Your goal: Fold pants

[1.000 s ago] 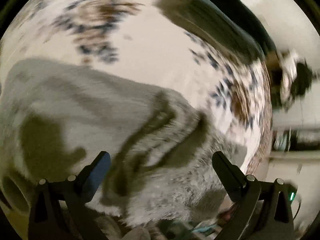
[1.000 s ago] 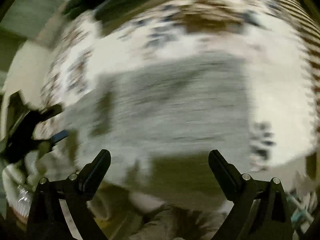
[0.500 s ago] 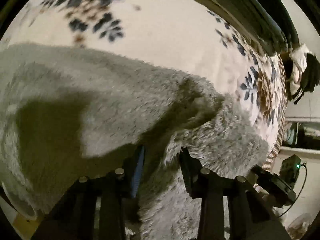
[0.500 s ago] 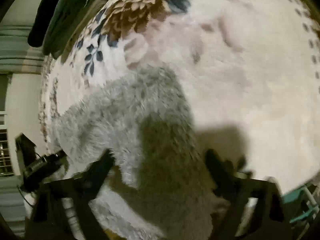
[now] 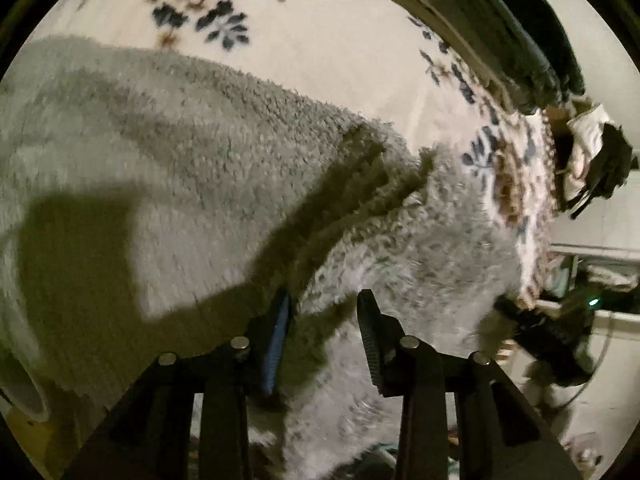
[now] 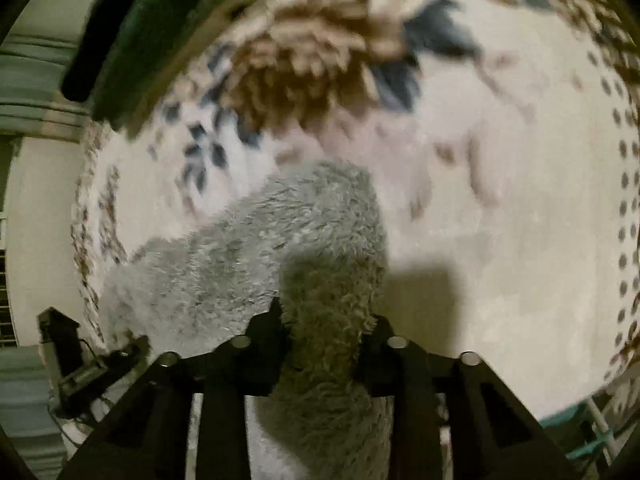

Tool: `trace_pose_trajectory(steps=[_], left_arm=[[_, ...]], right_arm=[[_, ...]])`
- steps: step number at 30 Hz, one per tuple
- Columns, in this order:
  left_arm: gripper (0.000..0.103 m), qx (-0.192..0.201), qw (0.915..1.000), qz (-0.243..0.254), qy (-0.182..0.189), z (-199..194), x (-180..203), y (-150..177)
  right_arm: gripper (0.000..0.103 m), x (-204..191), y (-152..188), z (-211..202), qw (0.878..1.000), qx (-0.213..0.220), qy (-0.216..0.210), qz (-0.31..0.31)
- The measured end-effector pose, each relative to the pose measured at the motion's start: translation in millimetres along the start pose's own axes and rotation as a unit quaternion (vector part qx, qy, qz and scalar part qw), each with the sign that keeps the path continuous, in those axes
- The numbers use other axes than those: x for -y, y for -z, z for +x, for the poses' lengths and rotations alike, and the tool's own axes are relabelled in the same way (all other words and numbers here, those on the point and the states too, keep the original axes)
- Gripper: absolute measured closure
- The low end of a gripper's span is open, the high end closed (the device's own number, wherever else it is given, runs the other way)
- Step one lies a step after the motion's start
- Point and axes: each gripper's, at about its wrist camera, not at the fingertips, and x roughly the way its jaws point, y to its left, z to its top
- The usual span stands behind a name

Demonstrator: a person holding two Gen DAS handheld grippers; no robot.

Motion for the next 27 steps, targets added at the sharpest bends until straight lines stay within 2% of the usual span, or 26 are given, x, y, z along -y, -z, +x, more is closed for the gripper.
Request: trace_pose_trajectory(steps=[1, 2, 6, 8, 10, 14, 19, 22, 25, 27], left_arm=[[0.07, -0.005, 1.0, -0.004, 0.004, -1, 0, 3], [0.069, -0.011, 0.9999, -0.007, 0.009, -2, 1, 6], [0.069, -0.033, 0.9994, -0.004, 0.006, 7, 4, 20], [0.074, -0.04, 0.9991, 0.01, -0.004, 15, 7, 28], [0.095, -0.03, 0.9993, 0.023, -0.01, 16, 9, 35], [0.096, -0.004, 0.9994, 0.024, -0.024, 0, 6, 50], [0.096, -0.016, 0.9992, -0.004, -0.036, -2, -17, 58], [0.092, -0.024, 0.9991, -0.032, -0.015, 0, -25, 48], [0.089, -0.004, 0.9996, -0.023, -0.015, -15, -11, 37], [0.078, 0.024, 0.9994, -0.004, -0.023, -27, 4, 30]], right_arm=[[0.052, 3, 6, -4, 1.0, -0.001, -0.001, 0.007], [0.048, 7, 12, -9, 1.0, 0.002, -0.001, 0.015], [0.047, 25, 53, -33, 0.998, 0.009, 0.001, 0.068], [0.047, 34, 77, -40, 0.995, 0.007, -0.008, 0.099], [0.047, 40, 101, -36, 0.991, -0.008, -0.015, 0.131], [0.047, 46, 129, -20, 0.988, -0.029, -0.011, 0.153], [0.047, 44, 126, -20, 0.989, -0.021, -0.004, 0.149], [0.047, 35, 111, -25, 0.991, -0.019, -0.002, 0.136], [0.045, 13, 95, -32, 0.996, -0.014, 0.015, 0.091], [0.035, -7, 86, -37, 0.998, -0.007, 0.025, 0.051]])
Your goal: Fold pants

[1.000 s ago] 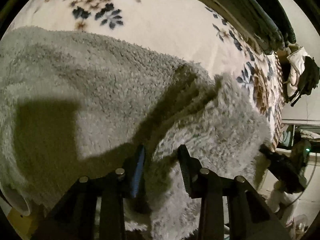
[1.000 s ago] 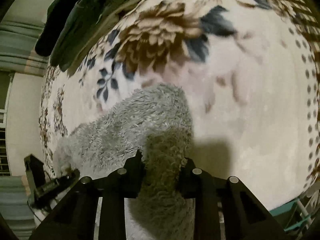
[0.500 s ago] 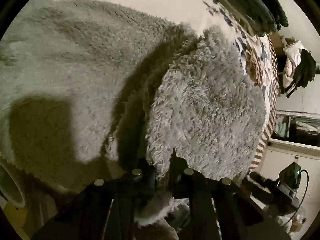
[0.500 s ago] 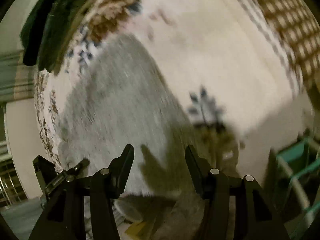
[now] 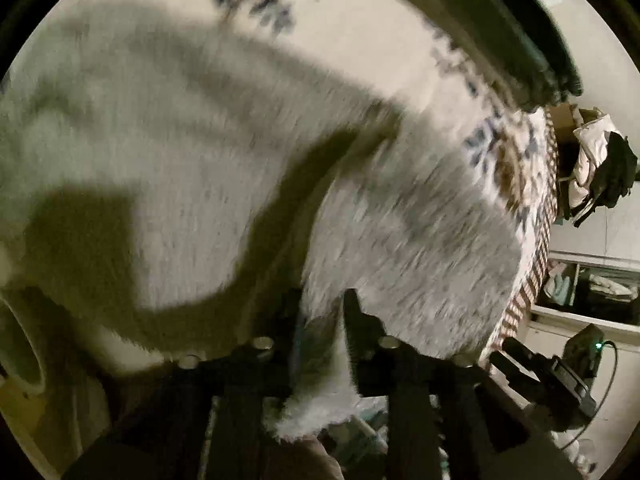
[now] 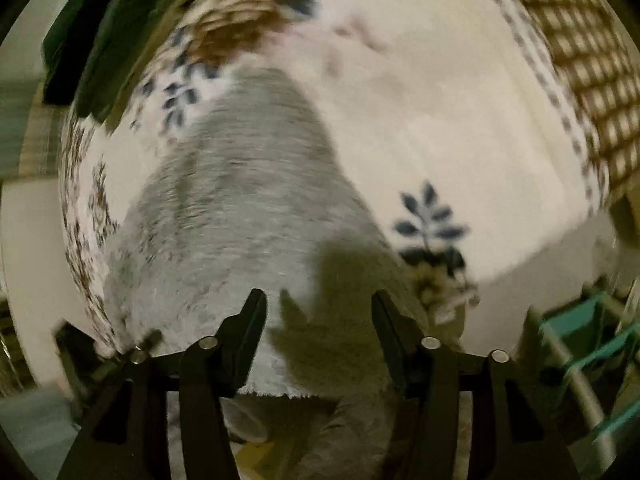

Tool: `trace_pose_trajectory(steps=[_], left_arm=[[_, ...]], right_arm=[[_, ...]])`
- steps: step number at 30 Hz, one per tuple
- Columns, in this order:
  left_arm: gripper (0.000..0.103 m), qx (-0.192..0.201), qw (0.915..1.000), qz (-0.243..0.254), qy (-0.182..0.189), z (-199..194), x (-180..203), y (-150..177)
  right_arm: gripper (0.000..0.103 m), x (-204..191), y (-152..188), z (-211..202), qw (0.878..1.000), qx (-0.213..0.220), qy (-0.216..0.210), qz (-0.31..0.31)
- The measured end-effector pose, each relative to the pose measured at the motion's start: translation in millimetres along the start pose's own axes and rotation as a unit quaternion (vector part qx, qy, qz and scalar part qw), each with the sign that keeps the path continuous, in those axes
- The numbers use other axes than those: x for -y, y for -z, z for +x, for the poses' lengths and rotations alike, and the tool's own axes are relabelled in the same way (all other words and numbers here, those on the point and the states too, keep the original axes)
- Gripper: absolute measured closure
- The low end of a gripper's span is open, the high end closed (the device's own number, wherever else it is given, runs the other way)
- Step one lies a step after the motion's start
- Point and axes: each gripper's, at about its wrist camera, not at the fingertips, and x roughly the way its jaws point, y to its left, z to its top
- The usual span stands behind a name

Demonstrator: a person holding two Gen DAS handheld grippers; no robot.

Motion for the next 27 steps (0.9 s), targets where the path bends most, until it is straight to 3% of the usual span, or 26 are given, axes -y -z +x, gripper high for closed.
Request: trace_pose_trajectory(steps=[2, 4, 6, 11, 16, 20, 24, 27], left_arm=[[0.057, 0.012, 0.9997, 0.019, -0.006, -2, 13, -9], [0.049, 0.02, 0.9994, 0.028, -0.005, 1, 21, -22], [0.049, 0.031, 0.9988, 0.039, -0.002, 10, 33, -39], [0.049, 0.045, 0.995, 0.082, -0.033, 50, 56, -74], [0.047, 0.025, 0.9978, 0.051, -0.033, 73, 34, -94], [0.047, 0.026, 0.9987, 0.039, -0.021, 68, 30, -91], [0.044, 0.051, 0.9984, 0.002, 0.026, 36, 22, -74], [0.026, 0.086, 0.9945, -0.026, 0.055, -1, 4, -48]], right_arm=[[0.034, -18, -4, -2, 1.0, 0.004, 0.008, -0.029], [0.034, -35, -9, 1, 0.998, 0.005, 0.021, -0.057], [0.034, -47, -15, 6, 0.997, 0.007, 0.022, -0.071], [0.034, -66, -39, 20, 0.995, 0.024, 0.036, -0.085], [0.034, -57, -76, 41, 0.994, 0.05, 0.076, -0.063], [0.034, -47, -91, 55, 0.996, 0.036, 0.077, -0.042], [0.033, -54, -87, 44, 0.994, 0.038, 0.086, -0.049], [0.015, -64, -72, 29, 0.995, 0.043, 0.067, -0.052]])
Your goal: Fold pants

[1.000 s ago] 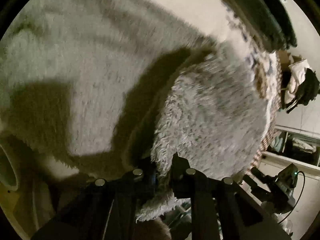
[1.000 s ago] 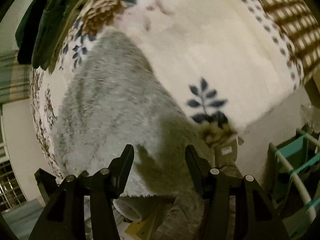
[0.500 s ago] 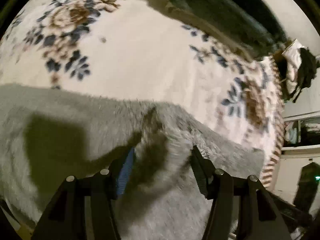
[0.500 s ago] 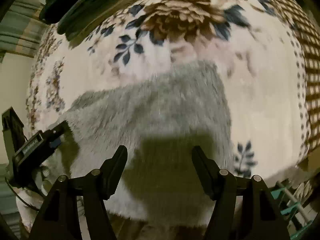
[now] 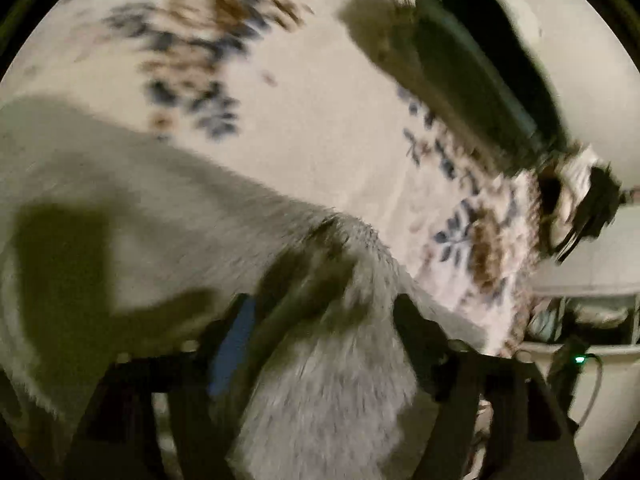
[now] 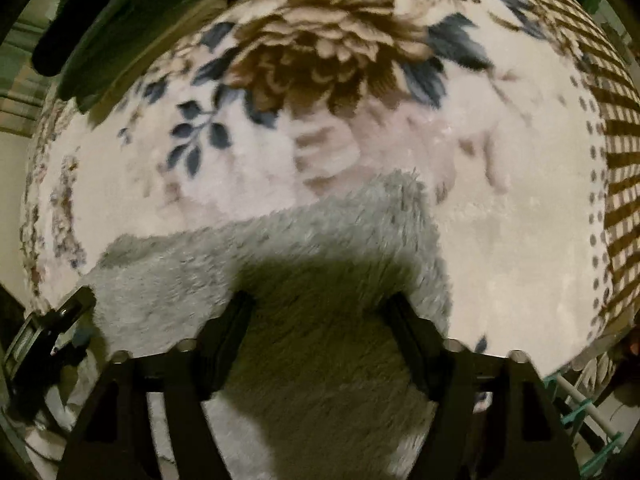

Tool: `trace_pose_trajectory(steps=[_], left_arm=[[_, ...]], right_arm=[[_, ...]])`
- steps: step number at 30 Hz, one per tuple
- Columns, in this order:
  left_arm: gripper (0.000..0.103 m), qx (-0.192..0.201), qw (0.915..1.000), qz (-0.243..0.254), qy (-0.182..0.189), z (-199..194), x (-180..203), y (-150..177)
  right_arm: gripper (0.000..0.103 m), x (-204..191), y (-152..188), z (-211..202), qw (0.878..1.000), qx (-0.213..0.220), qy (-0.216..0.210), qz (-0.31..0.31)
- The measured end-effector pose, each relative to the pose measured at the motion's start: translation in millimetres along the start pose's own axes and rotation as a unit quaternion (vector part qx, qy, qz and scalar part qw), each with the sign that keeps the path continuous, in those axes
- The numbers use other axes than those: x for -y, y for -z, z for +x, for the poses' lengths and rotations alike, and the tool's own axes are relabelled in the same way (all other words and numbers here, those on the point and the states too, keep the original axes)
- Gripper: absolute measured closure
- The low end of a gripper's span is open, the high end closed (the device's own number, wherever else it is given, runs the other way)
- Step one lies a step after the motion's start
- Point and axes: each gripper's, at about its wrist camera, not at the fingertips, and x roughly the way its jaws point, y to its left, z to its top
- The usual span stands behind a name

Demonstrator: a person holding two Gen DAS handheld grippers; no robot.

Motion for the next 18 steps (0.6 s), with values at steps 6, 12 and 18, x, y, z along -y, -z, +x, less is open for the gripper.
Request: trace_pose_trajectory(steps=[6, 12, 18], left_arm=[[0.022, 0.076, 0.9862, -0.147, -0.014, -90, -104, 50], [0.022, 0.16, 0.9459, -0.28, -0.031, -115, -213, 60], [0.022, 0.203, 0.9298, -0.306, -0.028, -102, -258, 33]], right_arm=[[0.011, -44, 40, -20, 0.998, 0.009, -0.016, -0.052], [0.011, -84, 62, -3, 0.994, -0.016, -0.016, -0.107], [0.011, -111, 61, 17, 0.991, -0.008, -0.011, -0.134]])
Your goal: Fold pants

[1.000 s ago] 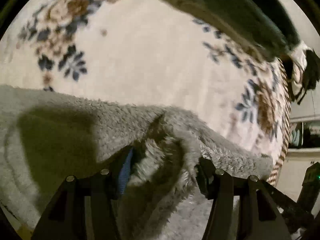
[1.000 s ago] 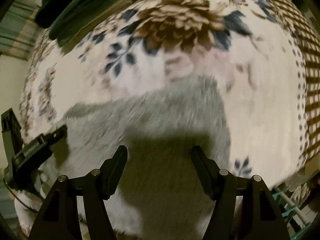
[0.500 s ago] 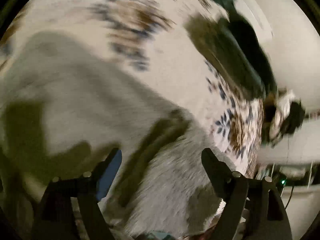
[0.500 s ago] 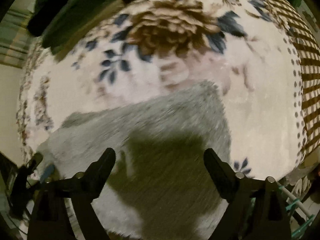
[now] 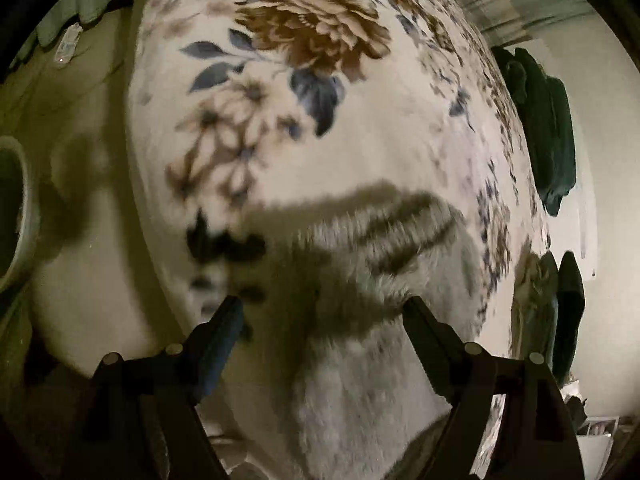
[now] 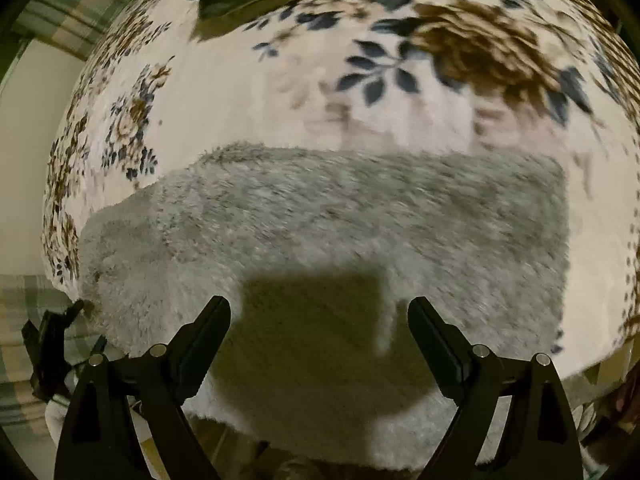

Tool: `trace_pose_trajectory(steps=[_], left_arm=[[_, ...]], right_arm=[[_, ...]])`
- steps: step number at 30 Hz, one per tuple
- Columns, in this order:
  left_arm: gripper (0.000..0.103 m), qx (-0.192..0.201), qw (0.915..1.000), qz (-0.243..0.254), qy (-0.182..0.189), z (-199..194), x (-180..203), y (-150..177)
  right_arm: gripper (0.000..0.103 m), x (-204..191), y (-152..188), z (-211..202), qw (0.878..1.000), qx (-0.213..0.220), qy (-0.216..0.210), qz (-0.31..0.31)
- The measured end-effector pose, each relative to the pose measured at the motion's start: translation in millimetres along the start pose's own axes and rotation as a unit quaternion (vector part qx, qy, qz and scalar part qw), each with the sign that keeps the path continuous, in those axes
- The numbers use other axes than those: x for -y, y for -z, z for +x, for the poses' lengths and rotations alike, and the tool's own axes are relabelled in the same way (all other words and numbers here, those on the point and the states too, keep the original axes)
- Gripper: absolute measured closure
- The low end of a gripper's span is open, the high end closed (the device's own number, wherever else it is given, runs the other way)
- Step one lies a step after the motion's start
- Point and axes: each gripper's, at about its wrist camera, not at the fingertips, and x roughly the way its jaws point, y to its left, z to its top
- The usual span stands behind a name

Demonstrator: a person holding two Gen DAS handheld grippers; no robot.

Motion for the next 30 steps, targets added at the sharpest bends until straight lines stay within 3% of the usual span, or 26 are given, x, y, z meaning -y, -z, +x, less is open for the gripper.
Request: trace_pose_trajectory(steps=[6, 9, 10, 11, 12, 14, 17, 23, 27, 30], left_arm=[[0.022, -0.006, 0.9996, 0.025, -0.006, 30, 11, -11], [0.022, 0.003, 0.9994, 0.032, -0.013, 33, 15, -13], [0.029, 0.009, 0.9992, 0.038, -0.01, 32, 16, -14], [0.054, 0.017, 0.9988, 0.046, 0.0, 30, 18, -15], [0.064, 0.022, 0.9981, 0.058, 0.007, 28, 23, -15], [0.074, 0.037, 0.9952, 0.089, 0.011, 18, 36, -12], [0.076, 0.058, 0.9896, 0.128, 0.032, -4, 61, -2], [0.077, 0.076, 0.9665, 0.226, 0.095, -75, 139, 55], [0.077, 0.051, 0.9401, 0.3, 0.154, -109, 208, 120], [0.077, 0.013, 0.9141, 0.359, 0.188, -113, 258, 183]], right_arm=[[0.011, -19, -13, 21, 0.996, 0.001, 0.087, -0.027], [0.011, -22, -14, 25, 0.995, -0.003, 0.098, -0.025], [0.011, -22, -14, 26, 0.995, -0.002, 0.095, -0.023], [0.011, -23, -14, 25, 0.995, -0.001, 0.094, -0.022], [0.011, -23, -14, 25, 0.995, 0.0, 0.094, -0.021], [0.011, -22, -13, 21, 0.995, 0.005, 0.099, -0.021], [0.011, -14, -11, 14, 0.994, 0.009, 0.112, -0.02], [0.011, 17, 1, -13, 0.994, 0.018, 0.105, 0.005], [0.011, 52, 11, -39, 0.995, 0.021, 0.089, 0.032], [0.011, 86, 19, -65, 0.994, 0.031, 0.085, 0.057]])
